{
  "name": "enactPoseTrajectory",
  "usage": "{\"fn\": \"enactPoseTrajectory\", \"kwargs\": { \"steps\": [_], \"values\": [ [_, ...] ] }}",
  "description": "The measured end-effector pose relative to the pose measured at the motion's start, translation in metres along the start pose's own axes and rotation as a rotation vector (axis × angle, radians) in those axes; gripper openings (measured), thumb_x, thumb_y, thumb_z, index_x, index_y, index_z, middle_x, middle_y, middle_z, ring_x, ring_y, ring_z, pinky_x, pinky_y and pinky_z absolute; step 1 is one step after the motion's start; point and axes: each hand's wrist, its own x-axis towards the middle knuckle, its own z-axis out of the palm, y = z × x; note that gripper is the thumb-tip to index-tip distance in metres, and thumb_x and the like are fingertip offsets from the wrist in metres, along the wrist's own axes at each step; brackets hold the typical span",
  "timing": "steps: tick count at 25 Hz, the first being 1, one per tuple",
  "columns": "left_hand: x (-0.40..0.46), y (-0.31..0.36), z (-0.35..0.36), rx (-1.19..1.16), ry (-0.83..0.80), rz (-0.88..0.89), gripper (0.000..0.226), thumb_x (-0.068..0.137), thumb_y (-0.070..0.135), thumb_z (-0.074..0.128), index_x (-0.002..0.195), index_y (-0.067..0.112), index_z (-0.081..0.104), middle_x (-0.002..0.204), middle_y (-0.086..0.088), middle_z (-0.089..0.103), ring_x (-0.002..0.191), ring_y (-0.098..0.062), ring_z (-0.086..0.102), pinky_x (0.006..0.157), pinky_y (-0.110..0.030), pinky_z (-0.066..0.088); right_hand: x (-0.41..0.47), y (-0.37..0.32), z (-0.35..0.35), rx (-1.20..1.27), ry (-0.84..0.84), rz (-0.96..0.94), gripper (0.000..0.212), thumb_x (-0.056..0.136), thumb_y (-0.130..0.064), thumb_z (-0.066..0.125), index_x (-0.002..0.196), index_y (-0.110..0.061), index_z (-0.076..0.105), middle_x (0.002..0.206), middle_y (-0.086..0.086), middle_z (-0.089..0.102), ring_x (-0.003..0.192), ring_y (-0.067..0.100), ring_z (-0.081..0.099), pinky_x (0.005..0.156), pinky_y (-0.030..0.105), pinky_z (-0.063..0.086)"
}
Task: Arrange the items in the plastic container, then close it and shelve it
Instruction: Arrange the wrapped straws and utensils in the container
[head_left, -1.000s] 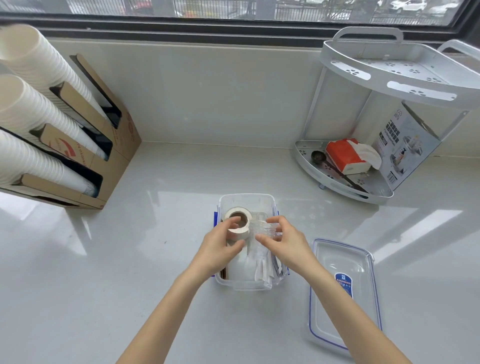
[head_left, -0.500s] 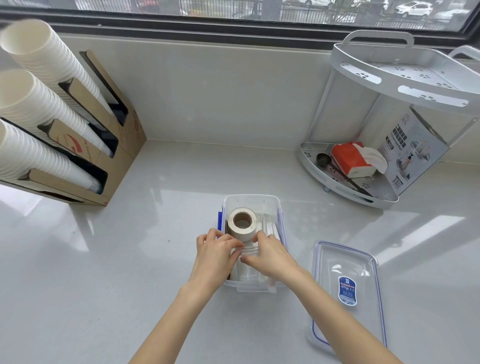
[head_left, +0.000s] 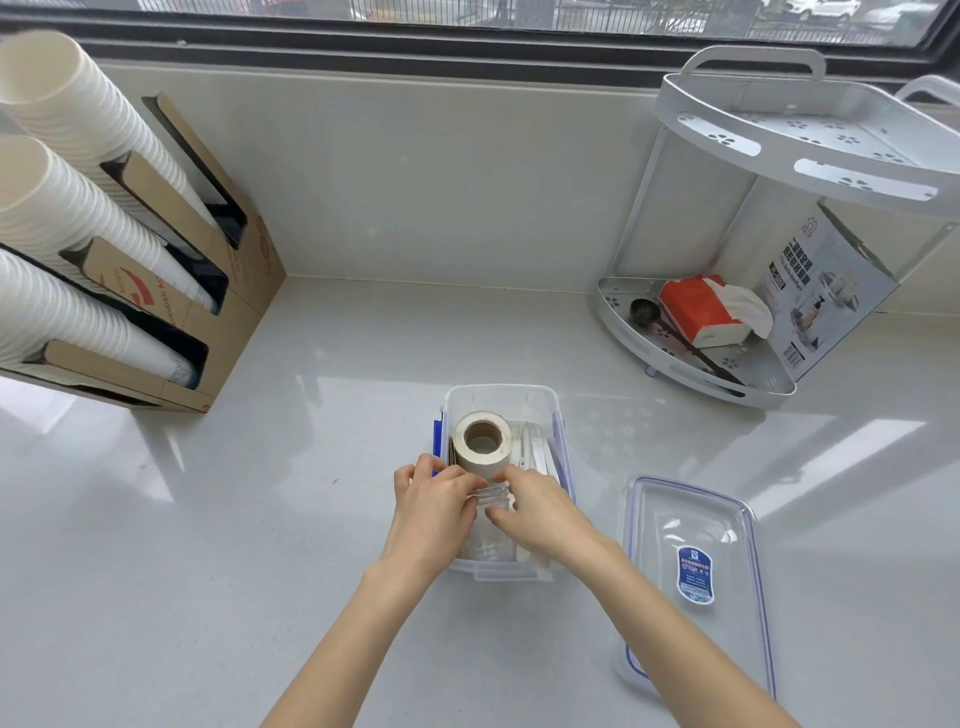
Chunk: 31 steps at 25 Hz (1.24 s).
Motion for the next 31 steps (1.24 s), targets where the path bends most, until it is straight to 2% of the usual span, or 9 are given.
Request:
{"fn": "enactPoseTrajectory", "kwargs": {
  "steps": [4, 7, 9, 13, 17, 21, 24, 27, 31],
  "values": [
    [0.002, 0.002, -0.003, 0.039, -0.031, 0.000, 0.031, 0.092, 0.025, 0.039, 0.117, 0.029, 0.058, 0.117, 0.011, 0.063, 0.117, -0.017, 0.039, 0.084, -0.027, 0.011, -0.003, 0.009, -0.014, 0.109, 0.125, -0.022, 0.037, 0.087, -0.026, 0.048, 0.123, -0.018, 0.050, 0.124, 0.008, 0.055, 0.114, 0.021, 0.052, 0.094, 0.031, 0.040],
    [0.004, 0.009, -0.006, 0.005, 0.000, 0.002, 0.031, 0.092, 0.021, 0.038, 0.115, 0.024, 0.059, 0.115, 0.007, 0.063, 0.110, -0.019, 0.045, 0.086, -0.027, 0.016, -0.009, 0.020, -0.026, 0.252, 0.281, 0.003, 0.029, 0.087, -0.020, 0.049, 0.115, -0.017, 0.057, 0.117, 0.007, 0.060, 0.102, 0.016, 0.055, 0.088, 0.023, 0.039],
    [0.006, 0.016, -0.008, -0.127, 0.010, 0.000, 0.031, 0.092, 0.018, 0.040, 0.115, 0.020, 0.060, 0.115, 0.002, 0.063, 0.107, -0.020, 0.050, 0.092, -0.027, 0.026, -0.013, 0.030, -0.032, 0.327, 0.348, 0.033, 0.027, 0.086, -0.016, 0.050, 0.111, -0.015, 0.059, 0.115, 0.008, 0.061, 0.095, 0.013, 0.054, 0.085, 0.020, 0.038],
    [0.014, 0.040, -0.009, -0.408, -0.061, -0.035, 0.031, 0.091, 0.013, 0.041, 0.117, 0.009, 0.059, 0.117, -0.008, 0.063, 0.107, -0.020, 0.059, 0.094, -0.027, 0.044, -0.019, 0.046, -0.032, 0.363, 0.340, 0.100, 0.028, 0.087, -0.017, 0.049, 0.114, -0.015, 0.056, 0.119, 0.009, 0.057, 0.100, 0.015, 0.055, 0.086, 0.021, 0.038],
    [0.030, 0.063, -0.003, -0.242, -0.195, -0.019, 0.037, 0.091, 0.010, 0.035, 0.124, 0.004, 0.049, 0.125, -0.015, 0.059, 0.115, -0.030, 0.054, 0.096, -0.036, 0.043, -0.021, 0.054, -0.027, 0.414, 0.303, 0.131, 0.029, 0.088, -0.016, 0.048, 0.117, -0.014, 0.054, 0.121, 0.009, 0.058, 0.091, 0.011, 0.052, 0.081, 0.019, 0.037],
    [0.041, 0.075, 0.001, 0.082, -0.337, -0.018, 0.029, 0.090, 0.010, 0.034, 0.114, -0.001, 0.044, 0.116, -0.022, 0.059, 0.104, -0.041, 0.056, 0.085, -0.042, 0.043, -0.018, 0.057, -0.025, 0.474, 0.270, 0.144, 0.032, 0.088, -0.016, 0.047, 0.120, -0.015, 0.051, 0.119, 0.007, 0.059, 0.088, 0.013, 0.053, 0.075, 0.019, 0.038],
    [0.047, 0.080, 0.008, 0.129, -0.413, -0.047, 0.028, 0.090, 0.010, 0.034, 0.114, -0.002, 0.042, 0.117, -0.025, 0.058, 0.106, -0.042, 0.056, 0.084, -0.042, 0.044, -0.016, 0.060, -0.025, 0.503, 0.252, 0.154, 0.034, 0.088, -0.017, 0.047, 0.122, -0.016, 0.050, 0.112, 0.004, 0.060, 0.086, 0.012, 0.054, 0.064, 0.016, 0.039],
    [0.050, 0.080, 0.016, 0.144, -0.472, -0.087, 0.031, 0.093, 0.014, 0.033, 0.119, -0.002, 0.038, 0.122, -0.023, 0.056, 0.111, -0.040, 0.054, 0.090, -0.041, 0.042, -0.014, 0.063, -0.025, 0.517, 0.239, 0.158, 0.035, 0.087, -0.017, 0.050, 0.122, -0.016, 0.050, 0.100, -0.002, 0.057, 0.085, 0.012, 0.055, 0.055, 0.004, 0.038],
    [0.061, 0.085, 0.018, 0.022, -0.521, -0.174, 0.035, 0.093, 0.015, 0.032, 0.122, -0.004, 0.035, 0.124, -0.026, 0.053, 0.114, -0.041, 0.051, 0.092, -0.042, 0.041, -0.011, 0.067, -0.028, 0.578, 0.210, 0.176, 0.033, 0.085, -0.015, 0.054, 0.118, -0.014, 0.054, 0.098, -0.003, 0.059, 0.087, 0.014, 0.059, 0.071, 0.017, 0.046]
  ]
}}
